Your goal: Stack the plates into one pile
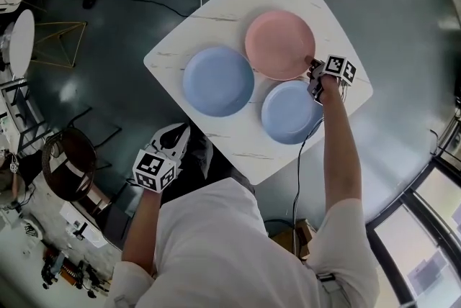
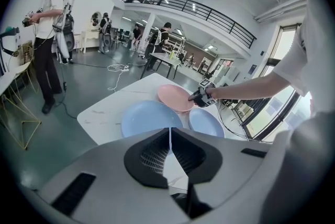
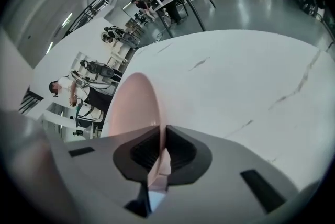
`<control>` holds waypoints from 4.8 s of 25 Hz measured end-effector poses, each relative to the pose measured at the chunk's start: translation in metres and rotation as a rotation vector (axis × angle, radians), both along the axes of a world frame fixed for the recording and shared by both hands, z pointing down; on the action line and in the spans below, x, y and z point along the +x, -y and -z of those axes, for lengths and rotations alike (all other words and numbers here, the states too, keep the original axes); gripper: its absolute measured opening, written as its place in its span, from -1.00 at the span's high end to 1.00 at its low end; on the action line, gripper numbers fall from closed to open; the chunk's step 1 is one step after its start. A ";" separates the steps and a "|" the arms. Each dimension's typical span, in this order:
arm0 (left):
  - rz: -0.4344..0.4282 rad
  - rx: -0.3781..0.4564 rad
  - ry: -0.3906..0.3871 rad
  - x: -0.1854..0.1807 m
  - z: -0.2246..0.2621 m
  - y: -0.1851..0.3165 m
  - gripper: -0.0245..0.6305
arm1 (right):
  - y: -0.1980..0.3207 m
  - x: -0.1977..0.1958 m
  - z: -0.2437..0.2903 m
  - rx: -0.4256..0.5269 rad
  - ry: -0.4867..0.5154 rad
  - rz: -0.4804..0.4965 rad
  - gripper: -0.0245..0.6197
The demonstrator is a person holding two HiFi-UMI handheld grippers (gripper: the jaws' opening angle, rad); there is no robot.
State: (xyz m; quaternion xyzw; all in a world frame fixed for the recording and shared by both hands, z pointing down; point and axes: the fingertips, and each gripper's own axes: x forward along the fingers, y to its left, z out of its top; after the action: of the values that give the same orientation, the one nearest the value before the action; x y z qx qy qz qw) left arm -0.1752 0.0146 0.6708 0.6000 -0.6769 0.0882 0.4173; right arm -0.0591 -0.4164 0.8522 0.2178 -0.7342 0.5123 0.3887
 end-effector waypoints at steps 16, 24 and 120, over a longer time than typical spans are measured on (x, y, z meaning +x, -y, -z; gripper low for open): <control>-0.092 0.049 0.030 0.023 0.030 0.002 0.85 | -0.032 0.085 0.060 -0.003 0.076 -0.198 0.82; -0.140 0.058 0.026 0.035 0.038 0.009 0.85 | -0.062 0.145 0.068 -0.017 0.071 -0.287 0.81; -0.203 -0.327 -0.341 -0.095 -0.169 0.041 0.45 | -0.406 0.186 0.154 0.250 -0.085 -0.377 0.80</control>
State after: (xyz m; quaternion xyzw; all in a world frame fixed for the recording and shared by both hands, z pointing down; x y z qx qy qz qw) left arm -0.2704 -0.0266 0.8399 0.5957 -0.5099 0.1355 0.6056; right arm 0.1269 -0.0101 0.6983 0.4191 -0.7211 0.4713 0.2867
